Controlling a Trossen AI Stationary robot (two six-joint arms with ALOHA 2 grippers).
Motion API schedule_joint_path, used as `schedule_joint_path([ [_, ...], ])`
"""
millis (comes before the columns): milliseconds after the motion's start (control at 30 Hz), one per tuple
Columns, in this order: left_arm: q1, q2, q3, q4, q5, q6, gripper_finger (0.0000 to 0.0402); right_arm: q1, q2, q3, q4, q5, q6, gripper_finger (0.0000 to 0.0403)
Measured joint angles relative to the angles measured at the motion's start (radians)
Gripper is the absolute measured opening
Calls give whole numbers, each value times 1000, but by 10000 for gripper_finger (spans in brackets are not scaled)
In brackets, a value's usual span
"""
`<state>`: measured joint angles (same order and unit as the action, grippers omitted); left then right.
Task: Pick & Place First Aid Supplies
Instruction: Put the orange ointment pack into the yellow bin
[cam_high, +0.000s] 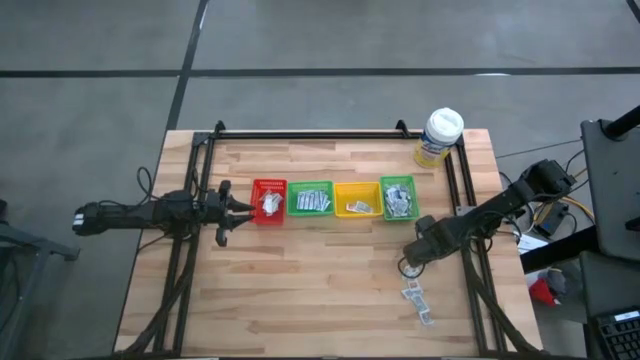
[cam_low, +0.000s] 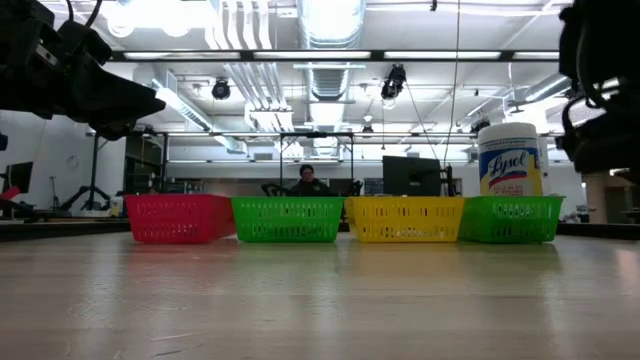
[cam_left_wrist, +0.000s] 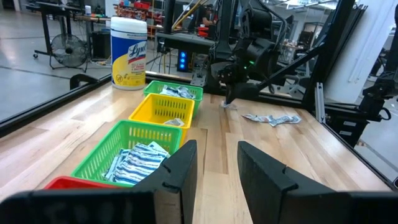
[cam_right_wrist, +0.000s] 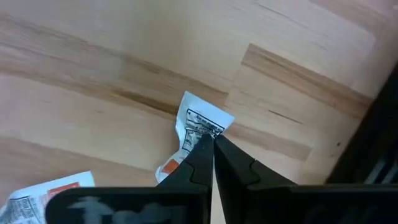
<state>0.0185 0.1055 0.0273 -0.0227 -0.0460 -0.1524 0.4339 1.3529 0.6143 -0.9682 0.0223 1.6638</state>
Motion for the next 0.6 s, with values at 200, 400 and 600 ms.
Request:
schedule_joint_path([
  [200, 0, 0, 0, 0, 0, 0, 113, 1, -1, 88, 6, 13, -102, 8],
  [400, 0, 0, 0, 0, 0, 0, 113, 1, -3, 209, 90, 98, -364, 8],
  [600, 0, 0, 0, 0, 0, 0, 113, 0, -3, 289, 292, 220, -698, 8],
])
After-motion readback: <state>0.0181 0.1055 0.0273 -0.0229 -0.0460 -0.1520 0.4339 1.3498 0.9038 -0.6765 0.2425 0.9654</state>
